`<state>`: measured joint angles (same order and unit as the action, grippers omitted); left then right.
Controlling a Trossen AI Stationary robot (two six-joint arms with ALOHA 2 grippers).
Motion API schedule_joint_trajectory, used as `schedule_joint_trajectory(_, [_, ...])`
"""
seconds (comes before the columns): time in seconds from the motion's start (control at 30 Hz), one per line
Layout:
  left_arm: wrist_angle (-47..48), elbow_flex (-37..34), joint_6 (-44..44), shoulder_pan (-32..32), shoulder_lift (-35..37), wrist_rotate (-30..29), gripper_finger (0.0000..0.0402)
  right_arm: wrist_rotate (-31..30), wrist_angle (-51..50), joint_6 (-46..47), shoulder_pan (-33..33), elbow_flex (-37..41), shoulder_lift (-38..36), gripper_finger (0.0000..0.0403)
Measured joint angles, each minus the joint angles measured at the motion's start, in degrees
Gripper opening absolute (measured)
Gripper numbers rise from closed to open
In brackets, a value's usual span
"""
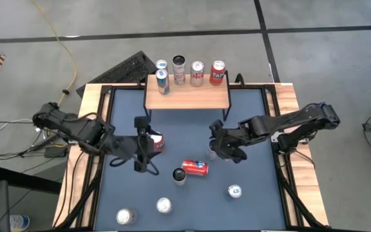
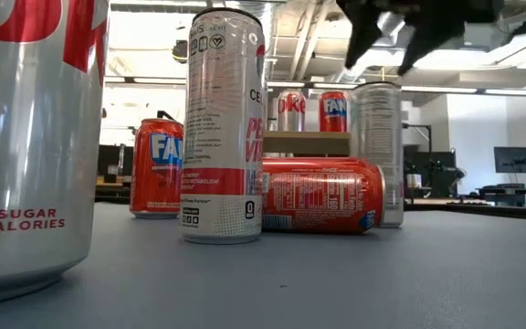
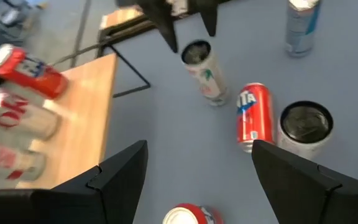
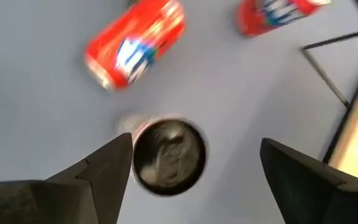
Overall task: Place canned beverage on shelf
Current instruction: Move the right pink soda can to the center of the table, then put the top right pink soda can on the shelf aligned with the other pink soda can
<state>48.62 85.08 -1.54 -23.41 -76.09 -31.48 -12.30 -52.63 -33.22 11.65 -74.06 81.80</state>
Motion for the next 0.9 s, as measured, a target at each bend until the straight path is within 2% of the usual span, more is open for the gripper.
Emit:
schedule_joint_trajectory(0.1, [-1.23,-0.41,-2.80,2.20,0.02,2.70,0.0279,-1.40,0.06,6.79,0.82,-3.07,0.00,0.0334])
schedule_joint_trajectory(0.2, [-10.18,-4.94,-10.15,5.53,0.25,6.87,0.0279,-5.47,-1.25,14.84,2.25,-5.83,0.00,0.0333])
schedule_joint_trajectory(0.3, [-19.72,-10.88,-18.58,9.51,0.33,18.02,0.0279,-8.98,-6.40,24.65,3.78,-9.22,0.00,0.0331])
schedule_joint_trajectory(0.4, [-29.80,-15.31,-23.51,14.06,0.02,28.27,0.0279,-10.34,-14.18,42.54,5.03,-12.66,0.00,0.0331])
schedule_joint_trajectory(0.53, [-44.90,-19.76,-20.84,21.17,-1.74,37.78,0.0279,-10.40,-22.71,64.12,7.38,-14.30,-0.15,0.0331])
schedule_joint_trajectory(0.63, [-51.27,-21.47,-20.51,25.09,-3.98,43.03,0.0279,-13.85,-26.39,71.52,11.01,-12.72,-0.22,0.0331])
schedule_joint_trajectory(0.8, [-61.78,-21.16,-19.54,28.39,-11.83,52.64,0.0279,-19.34,-27.44,82.19,16.09,-8.90,-0.07,0.0330])
schedule_joint_trajectory(0.9, [-67.80,-21.05,-19.59,28.82,-16.24,54.81,0.0279,-20.96,-27.62,88.96,19.11,-7.10,-0.02,0.0330])
